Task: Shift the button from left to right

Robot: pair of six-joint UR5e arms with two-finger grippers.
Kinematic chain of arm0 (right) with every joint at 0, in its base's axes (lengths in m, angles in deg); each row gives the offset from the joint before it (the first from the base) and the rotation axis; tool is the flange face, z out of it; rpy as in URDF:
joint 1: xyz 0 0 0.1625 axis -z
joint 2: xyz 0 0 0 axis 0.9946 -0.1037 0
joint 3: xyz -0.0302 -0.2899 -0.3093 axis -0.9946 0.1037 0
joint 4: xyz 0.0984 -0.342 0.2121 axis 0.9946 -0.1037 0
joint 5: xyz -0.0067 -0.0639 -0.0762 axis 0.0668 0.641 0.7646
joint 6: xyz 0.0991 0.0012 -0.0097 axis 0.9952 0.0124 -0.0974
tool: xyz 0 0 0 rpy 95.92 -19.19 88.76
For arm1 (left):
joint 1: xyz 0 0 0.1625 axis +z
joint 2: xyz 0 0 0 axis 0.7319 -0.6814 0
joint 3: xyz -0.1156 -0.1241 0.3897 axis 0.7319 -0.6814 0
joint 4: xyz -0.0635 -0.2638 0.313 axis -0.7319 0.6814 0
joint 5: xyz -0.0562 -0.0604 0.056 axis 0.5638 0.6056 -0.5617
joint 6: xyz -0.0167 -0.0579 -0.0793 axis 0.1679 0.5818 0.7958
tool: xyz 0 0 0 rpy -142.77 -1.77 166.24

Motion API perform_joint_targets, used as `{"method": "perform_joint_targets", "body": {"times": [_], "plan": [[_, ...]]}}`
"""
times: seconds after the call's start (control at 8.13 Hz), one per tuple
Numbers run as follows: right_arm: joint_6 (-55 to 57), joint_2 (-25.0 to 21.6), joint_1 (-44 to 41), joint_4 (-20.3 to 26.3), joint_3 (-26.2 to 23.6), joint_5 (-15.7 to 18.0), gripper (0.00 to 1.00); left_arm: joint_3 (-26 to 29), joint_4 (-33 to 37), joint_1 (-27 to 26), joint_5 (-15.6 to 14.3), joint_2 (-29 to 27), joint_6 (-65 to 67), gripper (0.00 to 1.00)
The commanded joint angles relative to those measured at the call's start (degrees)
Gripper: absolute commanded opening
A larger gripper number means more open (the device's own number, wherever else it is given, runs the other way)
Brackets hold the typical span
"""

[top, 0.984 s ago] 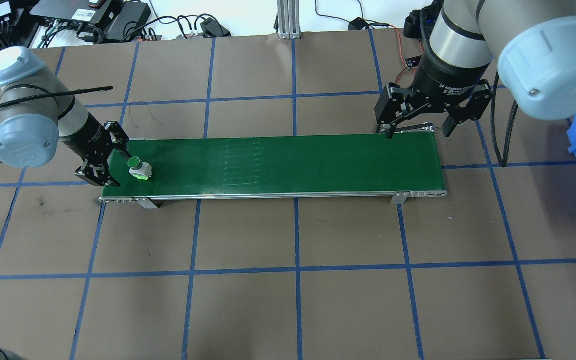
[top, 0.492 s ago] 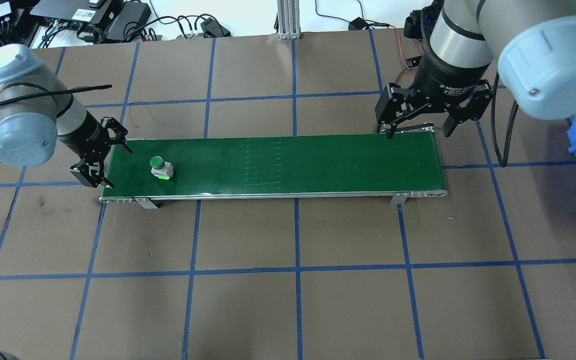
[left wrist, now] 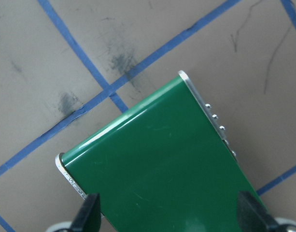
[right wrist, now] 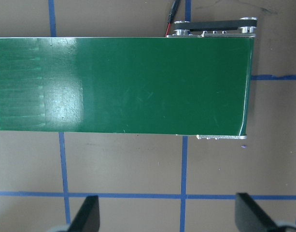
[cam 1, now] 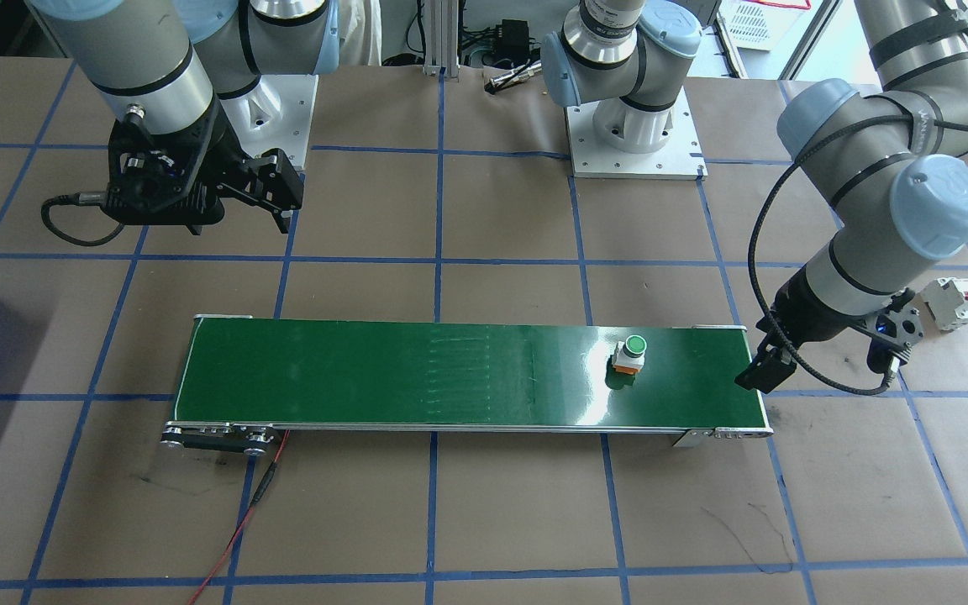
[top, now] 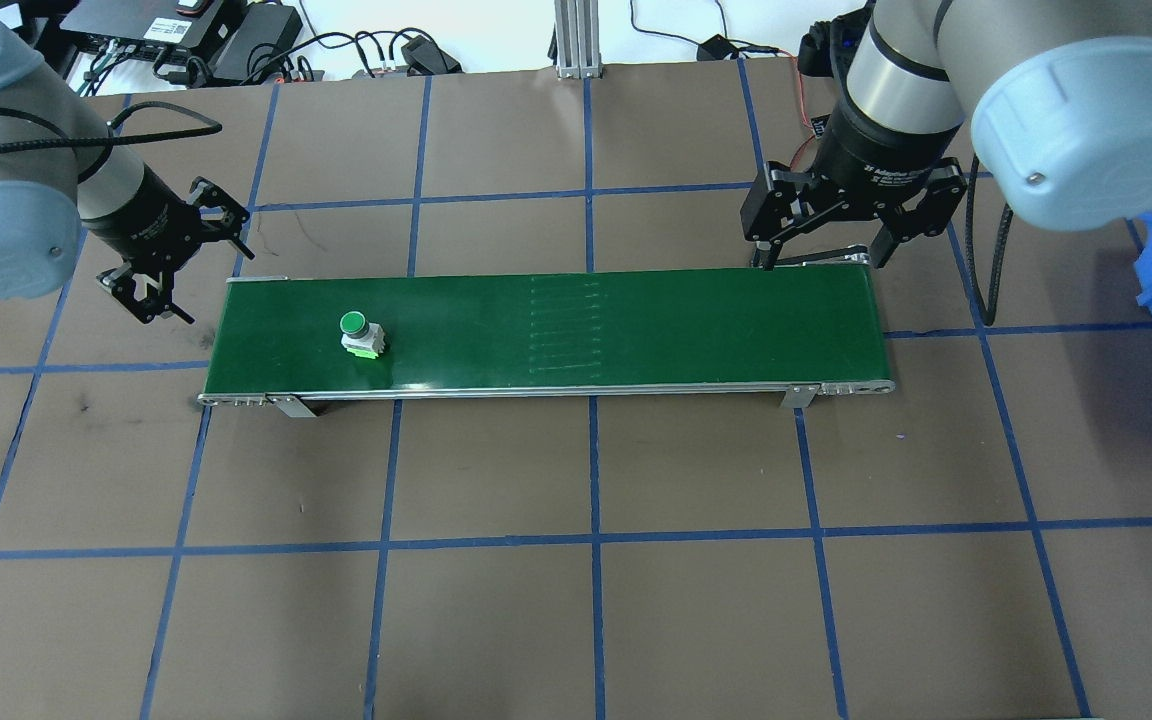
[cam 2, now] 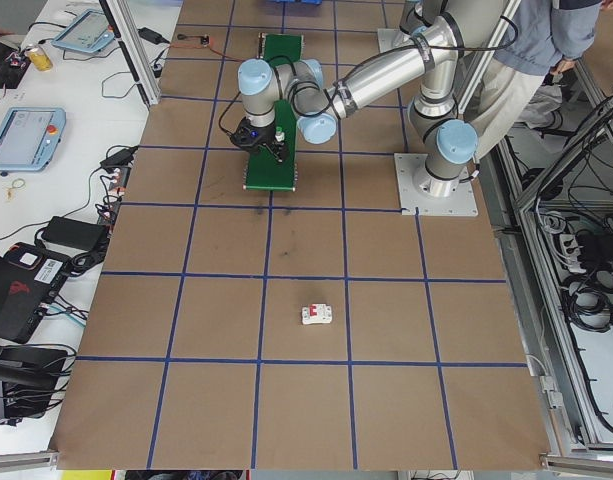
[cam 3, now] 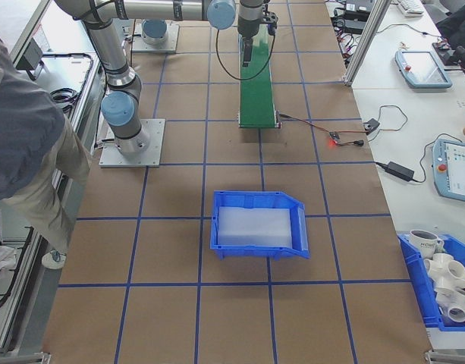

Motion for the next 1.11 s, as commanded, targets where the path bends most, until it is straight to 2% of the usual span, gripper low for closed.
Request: {"method": "perform_joint_targets", "body": {"times": [0.0, 0.25, 0.37, 0.49, 0.74, 0.98], "plan": [[0.0, 7.5, 0.0, -7.8, -0.5, 0.5, 1.0, 5.2, 6.0, -6.7, -2.5, 3.7, -14.1, 1.0], [0.4, 10.5, 0.8, -9.5, -0.6, 1.0, 1.0, 12.4, 16.1, -13.0, -2.9, 6.8, -14.6, 1.0], [0.5, 13.2, 1.1, -9.7, -0.7, 0.9, 1.0, 16.3, 19.4, -14.2, -2.7, 7.3, -15.3, 1.0], [0.8, 14.1, 1.1, -10.3, -3.0, 0.9, 1.0, 19.1, 23.0, -15.2, -2.8, 7.5, -17.0, 1.0], [0.8, 14.0, 1.1, -15.2, -8.0, 1.0, 0.98, 21.4, 26.8, -16.0, -2.9, 9.2, -20.6, 1.0], [0.7, 14.2, 1.2, -15.4, -8.8, -1.7, 0.99, 21.2, 26.1, -16.5, -2.9, 12.1, -29.3, 1.0]]}}
